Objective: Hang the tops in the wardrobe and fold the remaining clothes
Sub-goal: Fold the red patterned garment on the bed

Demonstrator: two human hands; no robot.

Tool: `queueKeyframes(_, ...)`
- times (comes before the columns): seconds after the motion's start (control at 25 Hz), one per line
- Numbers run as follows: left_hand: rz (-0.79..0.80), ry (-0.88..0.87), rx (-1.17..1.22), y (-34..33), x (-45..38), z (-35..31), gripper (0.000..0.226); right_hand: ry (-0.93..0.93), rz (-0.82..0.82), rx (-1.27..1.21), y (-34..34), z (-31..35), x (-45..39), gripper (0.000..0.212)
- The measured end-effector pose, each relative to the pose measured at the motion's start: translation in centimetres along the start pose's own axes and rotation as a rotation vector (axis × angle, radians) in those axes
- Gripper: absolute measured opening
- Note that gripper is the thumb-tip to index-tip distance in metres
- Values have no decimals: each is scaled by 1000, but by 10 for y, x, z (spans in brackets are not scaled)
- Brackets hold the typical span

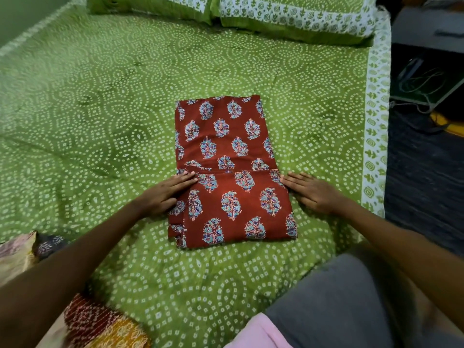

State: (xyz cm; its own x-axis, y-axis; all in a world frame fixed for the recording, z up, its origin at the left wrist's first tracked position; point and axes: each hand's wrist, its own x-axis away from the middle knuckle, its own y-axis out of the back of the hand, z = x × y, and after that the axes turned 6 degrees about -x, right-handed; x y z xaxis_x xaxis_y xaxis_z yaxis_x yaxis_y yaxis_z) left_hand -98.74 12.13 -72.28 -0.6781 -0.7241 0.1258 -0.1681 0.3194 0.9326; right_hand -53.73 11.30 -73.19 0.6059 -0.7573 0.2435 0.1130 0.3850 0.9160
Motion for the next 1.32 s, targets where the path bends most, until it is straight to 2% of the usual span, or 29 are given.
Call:
queueKeyframes(0.16,-132,25,11,-7,22,13,72,60,-44,174,-6,0,5,89)
queueKeyframes(0.28,-131,-36,-17,-8,24,12,82,68,-39,184,-8,-3,4,91)
queueKeyframes(0.44,-96,-103,-199,-4,17,12,96,147,-87,224,-2,4,-3,89)
queueKeyframes(0.56,-130,-151,-325,-6,1,8,83,308,-118,279,-3,9,-17,81)
queueKeyframes(0.76,-72,-313,-329,-18,-20,1,54,522,-127,389,-7,7,-28,71)
queueKeyframes(0.8,-103,-275,-273,-21,-22,-2,48,552,-165,387,-9,8,-31,65)
queueKeyframes(0.88,-183,-67,30,-15,-24,-17,43,561,-306,289,-10,17,-36,45)
queueKeyframes(0.96,-244,157,506,2,-27,-34,30,370,-444,-59,-4,34,-44,29)
queueKeyframes(1.04,-334,316,838,14,-38,-35,37,-51,-450,-685,14,52,-58,18)
queueKeyframes(1.12,-392,553,1041,22,-54,-31,34,-461,-482,-1309,27,54,-75,9)
queueKeyframes(1.2,-412,808,1101,28,-71,-25,18,-699,-588,-1531,32,52,-86,23)
queueKeyframes(1.24,-413,905,1123,32,-75,-28,27,-744,-612,-1543,33,52,-88,31)
queueKeyframes(1.32,-472,961,1207,31,-78,-34,42,-738,-645,-1490,29,59,-85,38)
